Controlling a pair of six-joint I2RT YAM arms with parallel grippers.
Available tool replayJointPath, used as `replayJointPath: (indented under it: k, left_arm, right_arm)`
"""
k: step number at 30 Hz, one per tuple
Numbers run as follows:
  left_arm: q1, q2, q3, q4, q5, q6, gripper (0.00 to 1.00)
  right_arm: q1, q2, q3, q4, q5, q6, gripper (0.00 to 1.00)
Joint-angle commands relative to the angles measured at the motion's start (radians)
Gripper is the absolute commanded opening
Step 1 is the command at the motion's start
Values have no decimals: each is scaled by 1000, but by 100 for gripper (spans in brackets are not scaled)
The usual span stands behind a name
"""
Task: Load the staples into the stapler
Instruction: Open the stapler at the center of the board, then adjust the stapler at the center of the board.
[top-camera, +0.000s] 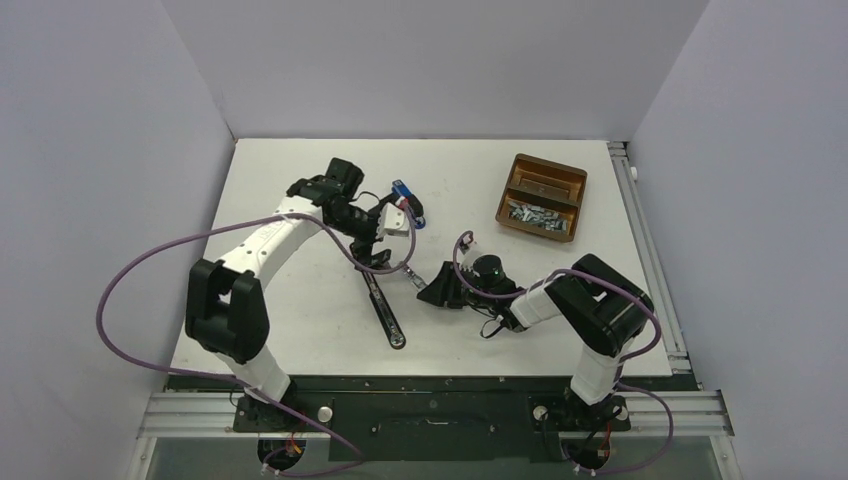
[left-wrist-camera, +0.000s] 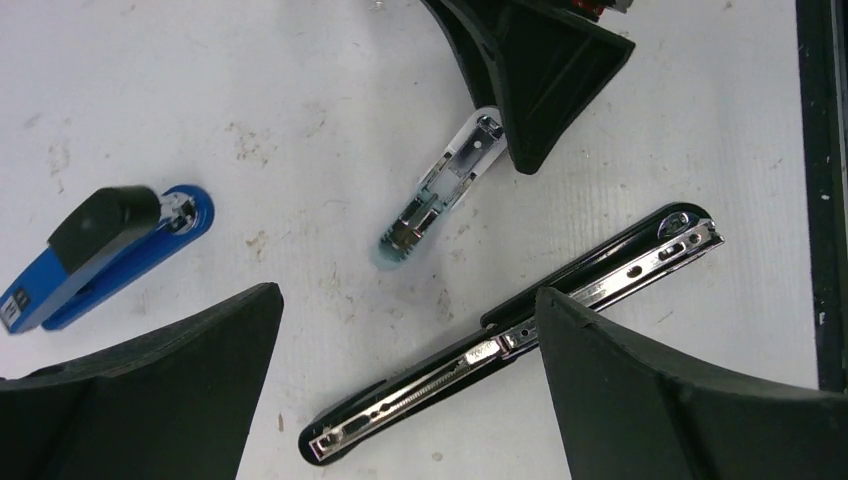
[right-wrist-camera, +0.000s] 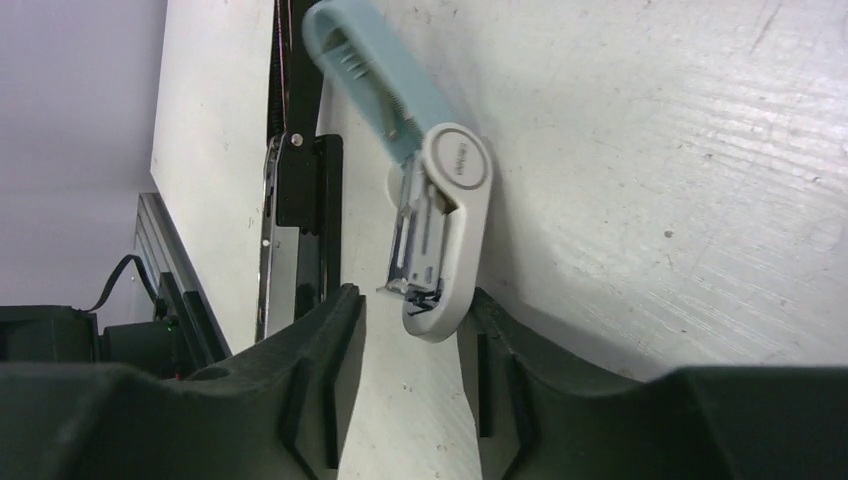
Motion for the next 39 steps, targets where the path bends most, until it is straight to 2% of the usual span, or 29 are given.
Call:
replayJointPath:
  k: [1,3,15,21,26,32,39]
  left_arm:
    - [47,-110,15,22,84,-135,96]
    - [62,-138,-3,34,96,-160,96]
    - [96,-220,-61,34,109,-194,96]
    - [111,-261,-89,68,101,-233,96]
    - [151,-292,-125,181,49,-397,96]
    - [225,-313,-151,266,13,-528,96]
    - [278,-349,-193,331,-17,-572,96]
  right_arm:
    - [13,-9,-4,-49,66,-15,44]
    - [14,-23,-10,-67,71,-24,48]
    - [13,-164,-29,-287,132,-148,60]
    - [22,-237,70,-423,189,-213,67]
    - [52,-193,178,-490,248,-267,68]
    - [130,-109,293,-520,295,-292,76]
    - [214,-33,364,-593,443,-295,72]
